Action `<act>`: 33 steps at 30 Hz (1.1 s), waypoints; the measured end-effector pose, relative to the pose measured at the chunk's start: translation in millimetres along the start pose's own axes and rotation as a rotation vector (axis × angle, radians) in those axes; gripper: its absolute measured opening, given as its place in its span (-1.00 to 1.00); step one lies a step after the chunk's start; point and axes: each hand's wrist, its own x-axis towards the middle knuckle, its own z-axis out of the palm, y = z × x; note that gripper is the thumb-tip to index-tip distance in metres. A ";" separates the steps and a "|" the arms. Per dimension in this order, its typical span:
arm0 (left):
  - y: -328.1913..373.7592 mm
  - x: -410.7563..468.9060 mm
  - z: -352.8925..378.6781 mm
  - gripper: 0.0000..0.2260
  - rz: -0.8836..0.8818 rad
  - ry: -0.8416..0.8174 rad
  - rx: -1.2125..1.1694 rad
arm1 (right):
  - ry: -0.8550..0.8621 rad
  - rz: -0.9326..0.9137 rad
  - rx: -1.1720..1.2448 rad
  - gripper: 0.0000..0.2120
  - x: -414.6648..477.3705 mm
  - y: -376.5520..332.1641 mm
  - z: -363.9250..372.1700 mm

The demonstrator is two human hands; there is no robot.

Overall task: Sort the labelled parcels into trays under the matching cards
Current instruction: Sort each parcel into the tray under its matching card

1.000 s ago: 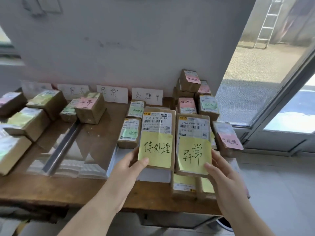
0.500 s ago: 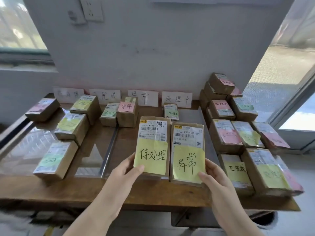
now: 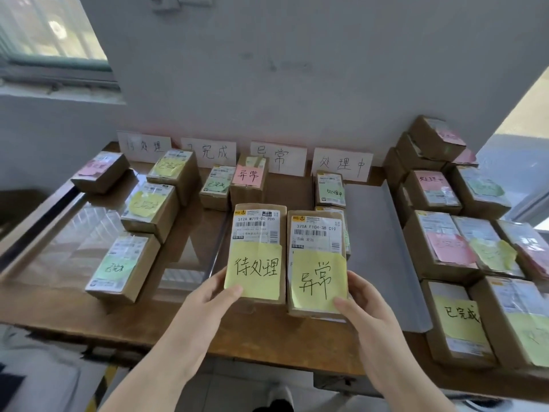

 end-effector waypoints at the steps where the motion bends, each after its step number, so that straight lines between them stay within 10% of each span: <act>1: 3.7 4.0 -1.9 -0.61 -0.009 0.004 -0.005 | -0.008 -0.002 -0.005 -0.69 8.3 -2.0 2.6; 17: 53.6 63.5 -54.3 -0.54 0.067 0.300 -0.328 | -0.152 0.176 0.046 -0.70 136.4 2.7 51.6; 33: 77.3 107.3 -173.6 -0.70 0.053 0.264 -0.423 | 0.163 0.236 -0.210 -0.63 179.7 63.1 154.8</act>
